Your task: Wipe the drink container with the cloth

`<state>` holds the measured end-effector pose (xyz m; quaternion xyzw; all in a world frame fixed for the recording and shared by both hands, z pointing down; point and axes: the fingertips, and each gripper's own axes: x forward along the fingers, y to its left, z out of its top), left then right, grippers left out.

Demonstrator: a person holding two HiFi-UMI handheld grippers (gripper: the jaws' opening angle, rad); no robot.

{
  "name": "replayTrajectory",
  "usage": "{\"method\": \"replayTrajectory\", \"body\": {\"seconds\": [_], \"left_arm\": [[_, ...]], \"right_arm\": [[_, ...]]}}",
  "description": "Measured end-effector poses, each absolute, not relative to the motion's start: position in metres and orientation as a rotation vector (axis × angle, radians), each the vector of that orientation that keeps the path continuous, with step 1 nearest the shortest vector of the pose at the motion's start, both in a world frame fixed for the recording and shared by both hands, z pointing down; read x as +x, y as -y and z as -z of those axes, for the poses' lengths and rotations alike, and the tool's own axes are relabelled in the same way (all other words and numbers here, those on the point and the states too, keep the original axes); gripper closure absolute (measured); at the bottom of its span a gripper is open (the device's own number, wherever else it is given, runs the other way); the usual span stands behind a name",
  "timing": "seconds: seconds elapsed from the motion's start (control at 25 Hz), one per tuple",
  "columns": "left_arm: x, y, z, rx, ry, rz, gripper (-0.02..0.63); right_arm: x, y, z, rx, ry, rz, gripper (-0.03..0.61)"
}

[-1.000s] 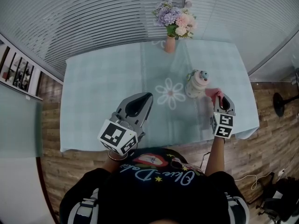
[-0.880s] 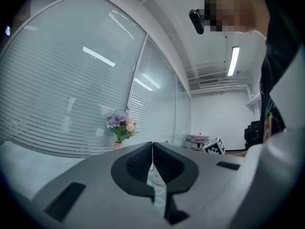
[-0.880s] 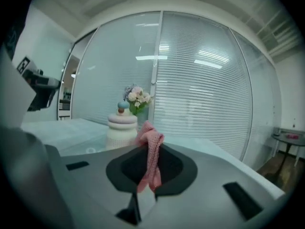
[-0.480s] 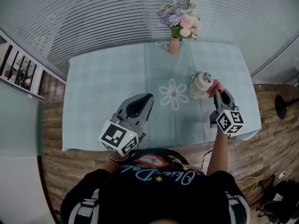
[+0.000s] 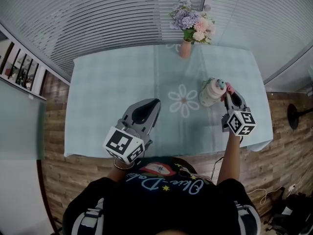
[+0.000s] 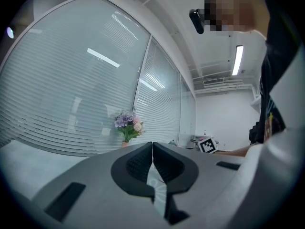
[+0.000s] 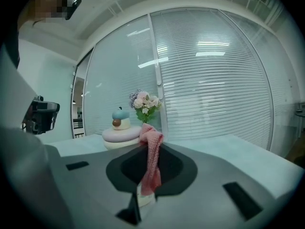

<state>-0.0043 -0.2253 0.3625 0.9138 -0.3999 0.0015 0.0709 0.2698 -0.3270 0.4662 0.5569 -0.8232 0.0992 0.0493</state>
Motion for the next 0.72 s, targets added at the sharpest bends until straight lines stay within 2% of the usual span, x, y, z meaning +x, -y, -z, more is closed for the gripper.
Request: {"method": "replayTrajectory", "body": {"seconds": [0.72], "left_arm": [[-0.012, 0.237, -0.367, 2.717, 1.249, -0.010, 0.609]], "right_arm": [[0.271, 0.343, -0.522, 1.515, 2.339, -0.332, 0.551]]}}
